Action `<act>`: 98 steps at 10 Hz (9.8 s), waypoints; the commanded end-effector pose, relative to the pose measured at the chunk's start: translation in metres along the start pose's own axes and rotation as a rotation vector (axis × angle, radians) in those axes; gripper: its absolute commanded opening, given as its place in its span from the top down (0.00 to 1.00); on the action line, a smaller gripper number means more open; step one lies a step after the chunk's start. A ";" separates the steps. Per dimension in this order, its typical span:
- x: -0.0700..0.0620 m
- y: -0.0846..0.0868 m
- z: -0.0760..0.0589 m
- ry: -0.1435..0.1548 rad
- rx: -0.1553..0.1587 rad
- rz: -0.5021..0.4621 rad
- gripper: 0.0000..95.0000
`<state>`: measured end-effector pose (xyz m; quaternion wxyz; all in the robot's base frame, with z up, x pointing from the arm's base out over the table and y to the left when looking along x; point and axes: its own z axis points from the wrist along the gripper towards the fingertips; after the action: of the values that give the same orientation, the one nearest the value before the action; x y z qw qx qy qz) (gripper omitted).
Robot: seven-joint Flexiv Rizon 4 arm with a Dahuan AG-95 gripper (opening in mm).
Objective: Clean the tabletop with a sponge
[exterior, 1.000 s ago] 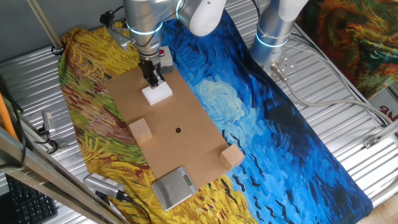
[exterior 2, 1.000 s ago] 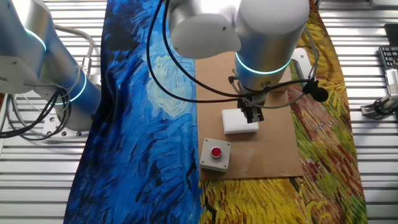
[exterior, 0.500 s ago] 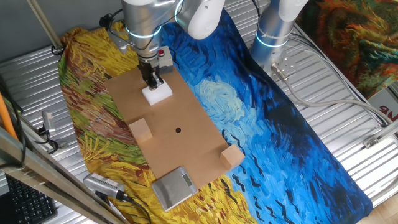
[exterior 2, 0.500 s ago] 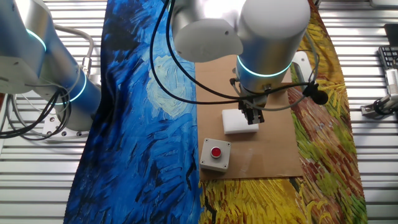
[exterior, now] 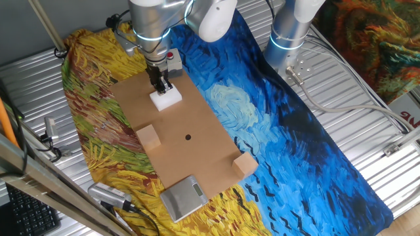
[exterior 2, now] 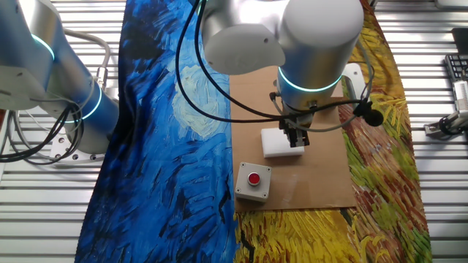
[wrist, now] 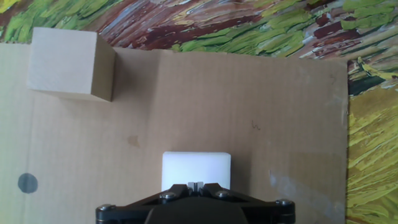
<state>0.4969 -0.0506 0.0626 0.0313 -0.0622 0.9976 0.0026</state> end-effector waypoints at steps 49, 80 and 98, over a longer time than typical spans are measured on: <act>0.005 0.000 0.032 -0.002 -0.014 0.039 0.20; 0.004 0.000 0.033 -0.013 -0.030 0.066 1.00; -0.006 0.010 0.021 -0.007 -0.029 0.080 1.00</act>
<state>0.5023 -0.0389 0.0448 0.0337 -0.0228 0.9990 0.0210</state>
